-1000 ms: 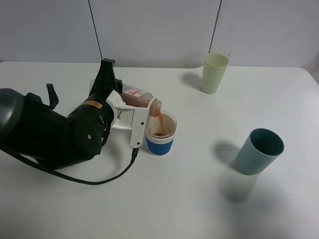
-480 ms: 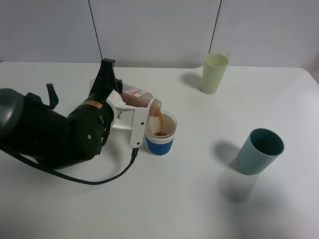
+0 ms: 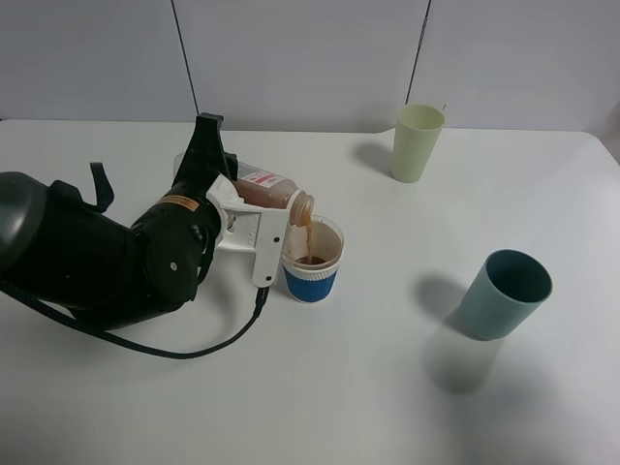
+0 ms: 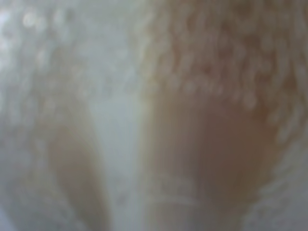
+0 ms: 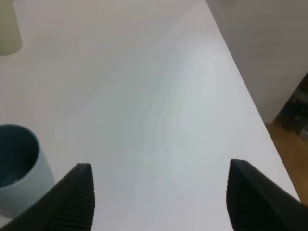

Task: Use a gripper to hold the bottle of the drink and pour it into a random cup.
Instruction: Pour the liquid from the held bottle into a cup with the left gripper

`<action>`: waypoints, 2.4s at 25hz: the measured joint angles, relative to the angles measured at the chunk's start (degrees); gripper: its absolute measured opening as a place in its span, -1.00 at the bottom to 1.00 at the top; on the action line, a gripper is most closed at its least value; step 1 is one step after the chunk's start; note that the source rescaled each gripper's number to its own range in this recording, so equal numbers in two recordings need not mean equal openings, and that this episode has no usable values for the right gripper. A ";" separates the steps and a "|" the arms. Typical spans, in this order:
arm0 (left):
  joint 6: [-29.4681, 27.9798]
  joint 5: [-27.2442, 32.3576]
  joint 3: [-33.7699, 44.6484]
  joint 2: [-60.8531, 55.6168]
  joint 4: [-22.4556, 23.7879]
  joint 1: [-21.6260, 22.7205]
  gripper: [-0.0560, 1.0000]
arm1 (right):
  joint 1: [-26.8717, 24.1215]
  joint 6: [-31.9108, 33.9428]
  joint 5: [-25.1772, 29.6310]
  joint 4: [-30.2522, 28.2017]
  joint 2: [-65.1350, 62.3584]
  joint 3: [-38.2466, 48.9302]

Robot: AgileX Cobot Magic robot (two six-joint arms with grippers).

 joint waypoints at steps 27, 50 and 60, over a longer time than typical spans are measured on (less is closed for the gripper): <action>2.42 -2.48 0.00 0.00 0.00 0.00 -0.85 | 0.00 0.00 0.00 0.00 0.00 0.00; 5.80 -3.30 0.00 0.00 0.20 0.00 -0.85 | 0.00 0.00 0.00 0.00 0.00 0.00; 7.56 -3.88 0.00 0.00 1.48 0.00 -0.85 | 0.00 0.00 0.00 0.00 0.00 0.00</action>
